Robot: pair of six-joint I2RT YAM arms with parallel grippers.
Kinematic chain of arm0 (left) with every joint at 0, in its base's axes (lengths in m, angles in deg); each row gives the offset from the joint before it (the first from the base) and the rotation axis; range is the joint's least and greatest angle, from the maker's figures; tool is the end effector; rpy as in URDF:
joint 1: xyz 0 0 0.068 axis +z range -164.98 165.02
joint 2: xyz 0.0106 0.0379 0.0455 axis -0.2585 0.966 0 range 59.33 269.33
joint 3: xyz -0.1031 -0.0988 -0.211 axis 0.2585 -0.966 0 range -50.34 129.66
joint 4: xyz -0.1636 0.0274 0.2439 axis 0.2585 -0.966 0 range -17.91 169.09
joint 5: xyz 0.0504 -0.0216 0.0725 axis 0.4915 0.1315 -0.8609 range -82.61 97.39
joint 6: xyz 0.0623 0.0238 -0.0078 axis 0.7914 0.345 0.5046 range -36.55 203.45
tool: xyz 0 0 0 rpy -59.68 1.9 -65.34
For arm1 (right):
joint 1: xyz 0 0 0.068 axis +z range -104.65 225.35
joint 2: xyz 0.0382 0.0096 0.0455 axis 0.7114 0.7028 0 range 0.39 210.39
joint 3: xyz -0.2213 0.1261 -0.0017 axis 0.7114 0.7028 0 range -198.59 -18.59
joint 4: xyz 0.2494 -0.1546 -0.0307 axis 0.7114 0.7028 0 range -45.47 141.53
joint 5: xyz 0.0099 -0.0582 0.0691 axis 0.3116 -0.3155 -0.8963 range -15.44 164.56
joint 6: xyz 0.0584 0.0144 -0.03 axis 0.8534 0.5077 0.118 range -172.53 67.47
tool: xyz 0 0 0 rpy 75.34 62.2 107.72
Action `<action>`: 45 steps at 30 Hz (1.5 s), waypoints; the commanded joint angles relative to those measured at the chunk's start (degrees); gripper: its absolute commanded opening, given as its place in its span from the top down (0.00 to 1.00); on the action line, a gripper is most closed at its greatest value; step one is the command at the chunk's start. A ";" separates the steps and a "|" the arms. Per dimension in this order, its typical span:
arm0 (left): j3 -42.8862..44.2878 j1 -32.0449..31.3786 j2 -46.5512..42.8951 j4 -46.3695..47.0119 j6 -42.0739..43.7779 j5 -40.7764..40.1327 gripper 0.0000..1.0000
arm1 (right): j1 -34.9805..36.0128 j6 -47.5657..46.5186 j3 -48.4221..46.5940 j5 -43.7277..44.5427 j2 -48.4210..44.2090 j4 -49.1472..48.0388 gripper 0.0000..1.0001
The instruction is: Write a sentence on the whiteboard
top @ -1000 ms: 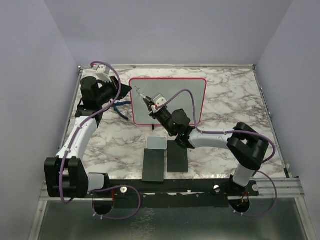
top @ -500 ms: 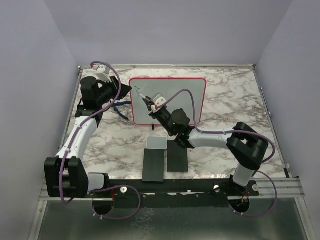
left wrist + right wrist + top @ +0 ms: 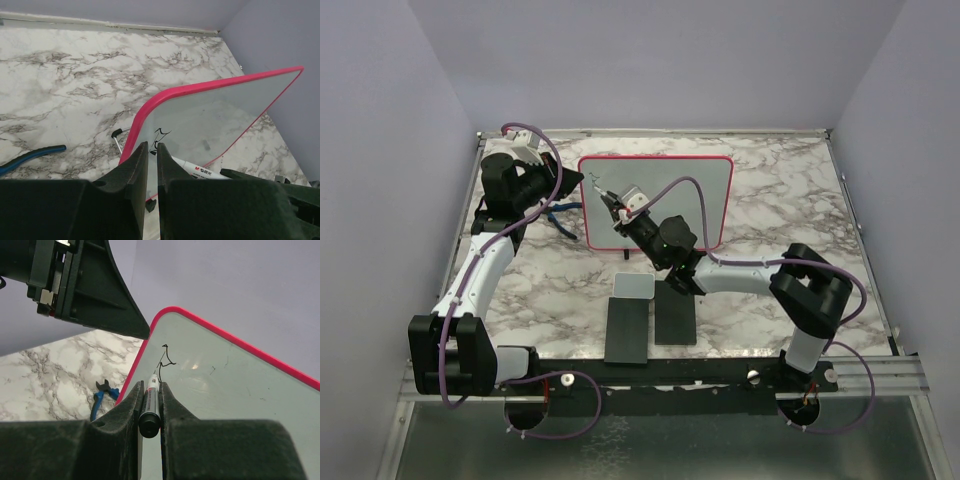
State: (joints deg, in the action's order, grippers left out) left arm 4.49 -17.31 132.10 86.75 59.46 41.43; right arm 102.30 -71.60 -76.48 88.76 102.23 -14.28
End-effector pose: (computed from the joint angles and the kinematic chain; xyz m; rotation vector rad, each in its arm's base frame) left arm 0.3477 -0.0442 0.2974 0.1098 1.7932 -0.8496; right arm 0.2486 0.3580 0.2342 -0.6413 1.1655 0.3992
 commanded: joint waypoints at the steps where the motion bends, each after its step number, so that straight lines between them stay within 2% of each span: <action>1: -0.60 -0.05 -0.61 1.50 0.07 1.38 0.87 | 0.09 0.18 -1.77 -0.31 1.82 0.68 0.99; 12: -0.60 -0.04 -0.56 1.49 0.10 1.28 0.87 | 0.18 0.14 -1.76 -0.45 1.66 0.36 0.99; 23: -0.69 -0.02 -0.60 1.53 0.14 1.12 0.87 | 1.42 1.05 2.61 -3.34 -4.22 -0.79 0.99; 32: -0.86 -0.05 -0.70 1.54 0.26 0.87 0.87 | 1.68 -0.11 4.86 -0.42 -8.11 0.09 0.99; 45: -1.21 0.02 -0.86 0.54 1.04 -0.19 0.87 | 1.60 0.17 7.05 -1.89 -12.33 1.33 0.99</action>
State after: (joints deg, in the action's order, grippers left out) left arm 4.14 -17.31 132.10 86.73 59.50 41.41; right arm 103.54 -71.44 -70.49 87.16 91.98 -13.40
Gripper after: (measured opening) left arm 0.134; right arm 0.144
